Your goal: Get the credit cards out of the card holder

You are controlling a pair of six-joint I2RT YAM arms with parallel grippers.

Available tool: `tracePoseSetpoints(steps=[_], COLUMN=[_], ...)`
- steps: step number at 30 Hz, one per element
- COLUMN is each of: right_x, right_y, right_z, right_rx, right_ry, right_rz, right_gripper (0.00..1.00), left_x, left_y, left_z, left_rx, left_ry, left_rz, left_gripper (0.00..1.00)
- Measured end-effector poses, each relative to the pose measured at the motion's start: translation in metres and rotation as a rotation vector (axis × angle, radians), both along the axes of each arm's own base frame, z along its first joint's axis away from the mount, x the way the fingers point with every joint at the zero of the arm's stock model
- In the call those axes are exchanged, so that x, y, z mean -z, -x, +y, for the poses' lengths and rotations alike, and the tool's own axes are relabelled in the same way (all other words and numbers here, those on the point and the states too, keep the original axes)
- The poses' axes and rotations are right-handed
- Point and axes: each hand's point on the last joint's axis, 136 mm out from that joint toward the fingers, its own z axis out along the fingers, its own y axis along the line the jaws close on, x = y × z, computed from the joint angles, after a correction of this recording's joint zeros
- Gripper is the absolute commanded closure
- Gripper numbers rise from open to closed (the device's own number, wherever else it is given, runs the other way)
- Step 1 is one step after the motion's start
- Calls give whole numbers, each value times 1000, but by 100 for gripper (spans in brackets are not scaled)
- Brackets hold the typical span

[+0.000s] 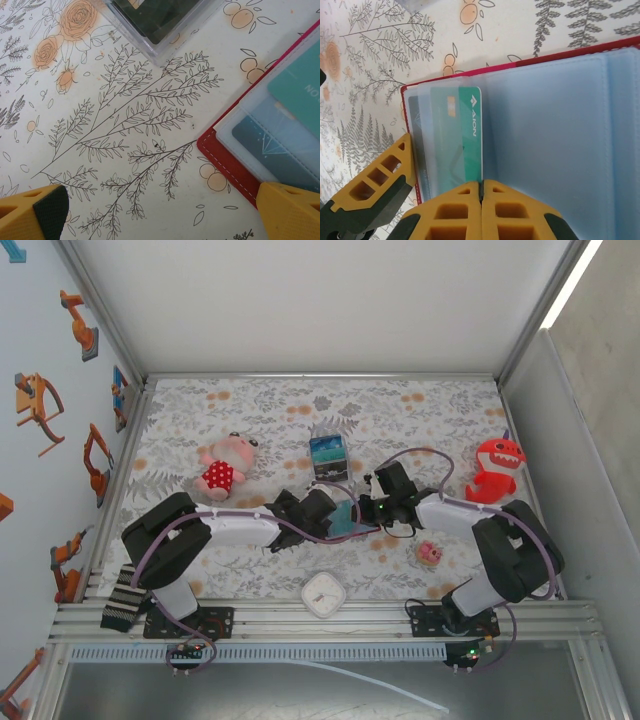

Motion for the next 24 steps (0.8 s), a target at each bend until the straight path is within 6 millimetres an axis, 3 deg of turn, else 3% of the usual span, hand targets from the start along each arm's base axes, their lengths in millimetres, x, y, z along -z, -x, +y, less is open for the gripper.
tracePoseSetpoints(steps=[8, 16, 20, 24], right_x=[3, 3, 3, 3], right_y=[2, 1, 1, 2], right_z=[-4, -4, -4, -4], right_rx=[-2, -3, -3, -3], right_ry=[28, 27, 26, 25], right_rz=[2, 1, 1, 2], right_gripper=[100, 100, 100, 100], left_x=[-20, -43, -35, -16], left_y=[0, -9, -14, -13], left_z=[-3, -32, -44, -42], left_rx=[12, 67, 83, 91], left_ry=[38, 101, 98, 51], left_rz=[-17, -50, -50, -28], left_gripper=[3, 3, 3, 3])
